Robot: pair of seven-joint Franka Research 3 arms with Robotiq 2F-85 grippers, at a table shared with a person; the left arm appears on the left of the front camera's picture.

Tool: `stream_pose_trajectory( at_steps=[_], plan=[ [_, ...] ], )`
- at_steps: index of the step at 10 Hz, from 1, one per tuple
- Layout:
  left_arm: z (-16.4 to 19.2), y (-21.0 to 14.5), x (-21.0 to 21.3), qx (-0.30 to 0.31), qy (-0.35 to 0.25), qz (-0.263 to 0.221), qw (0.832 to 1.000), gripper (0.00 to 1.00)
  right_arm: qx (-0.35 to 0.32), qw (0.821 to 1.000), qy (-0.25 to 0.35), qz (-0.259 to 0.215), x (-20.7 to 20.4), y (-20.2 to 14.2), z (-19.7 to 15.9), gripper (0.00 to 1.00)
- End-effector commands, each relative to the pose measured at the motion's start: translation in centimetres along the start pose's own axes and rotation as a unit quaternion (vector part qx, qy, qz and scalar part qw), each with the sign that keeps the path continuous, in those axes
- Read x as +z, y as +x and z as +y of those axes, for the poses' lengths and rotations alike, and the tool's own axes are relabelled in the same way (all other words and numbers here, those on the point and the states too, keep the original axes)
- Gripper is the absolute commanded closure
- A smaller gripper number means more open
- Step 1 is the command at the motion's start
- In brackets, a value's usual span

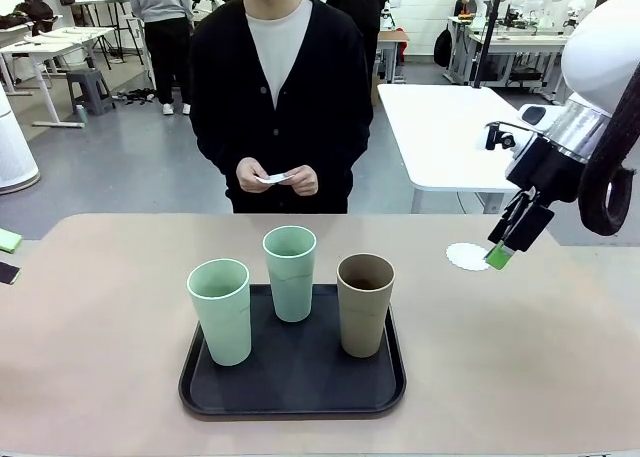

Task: Place coasters on the table and set cups on them.
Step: Pick up one Reusable plastic cup and place it on a coaster set by the human.

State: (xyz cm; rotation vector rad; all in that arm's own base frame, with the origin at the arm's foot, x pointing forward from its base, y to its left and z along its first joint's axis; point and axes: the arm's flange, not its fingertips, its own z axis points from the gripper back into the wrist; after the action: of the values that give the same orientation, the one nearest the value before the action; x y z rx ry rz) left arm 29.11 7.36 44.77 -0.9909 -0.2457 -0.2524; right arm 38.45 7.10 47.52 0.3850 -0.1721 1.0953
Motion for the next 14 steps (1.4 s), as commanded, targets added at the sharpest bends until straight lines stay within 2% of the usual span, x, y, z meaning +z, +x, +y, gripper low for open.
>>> stream_pose_trajectory(
  at_steps=[1, 2, 3, 4, 5, 7, 9, 11, 14],
  plan=[
    [-0.1, 0.2, -0.1, -0.003, -0.006, -0.003, 1.000, 0.00, -0.005, 1.000, -0.003, -0.002, 0.4, -0.1, 0.1, 0.00],
    [-0.1, 0.2, -0.1, -0.003, -0.006, -0.003, 1.000, 0.00, 0.000, 1.000, 0.000, 0.000, 0.0, 0.0, 0.0, 0.00],
    [-0.1, 0.2, -0.1, -0.003, -0.006, -0.003, 1.000, 0.00, 0.124, 0.988, 0.019, -0.085, -0.2, -2.2, 0.5, 0.00],
    [-0.1, 0.2, -0.1, -0.003, -0.006, -0.003, 1.000, 0.00, 0.184, 0.974, 0.025, -0.130, -1.0, -3.5, -0.2, 0.00],
    [-0.1, 0.2, -0.1, -0.003, -0.006, -0.003, 1.000, 0.00, 0.208, 0.961, 0.036, -0.177, -1.8, -4.8, -1.1, 0.00],
    [-0.1, 0.2, -0.1, -0.003, -0.006, -0.003, 1.000, 0.00, 0.216, 0.939, 0.045, -0.264, -3.3, -6.1, -2.6, 0.00],
    [-0.1, 0.2, -0.1, -0.003, -0.006, -0.003, 1.000, 0.00, 0.228, 0.916, 0.053, -0.325, -4.8, -6.8, -3.3, 0.00],
    [-0.1, 0.2, -0.1, -0.003, -0.006, -0.003, 1.000, 0.00, 0.185, 0.915, 0.071, -0.351, -6.8, -7.3, -4.6, 0.00],
    [-0.1, 0.2, -0.1, -0.003, -0.006, -0.003, 1.000, 0.00, 0.168, 0.915, 0.101, -0.353, -10.5, -7.5, -6.0, 0.00]
  ],
)
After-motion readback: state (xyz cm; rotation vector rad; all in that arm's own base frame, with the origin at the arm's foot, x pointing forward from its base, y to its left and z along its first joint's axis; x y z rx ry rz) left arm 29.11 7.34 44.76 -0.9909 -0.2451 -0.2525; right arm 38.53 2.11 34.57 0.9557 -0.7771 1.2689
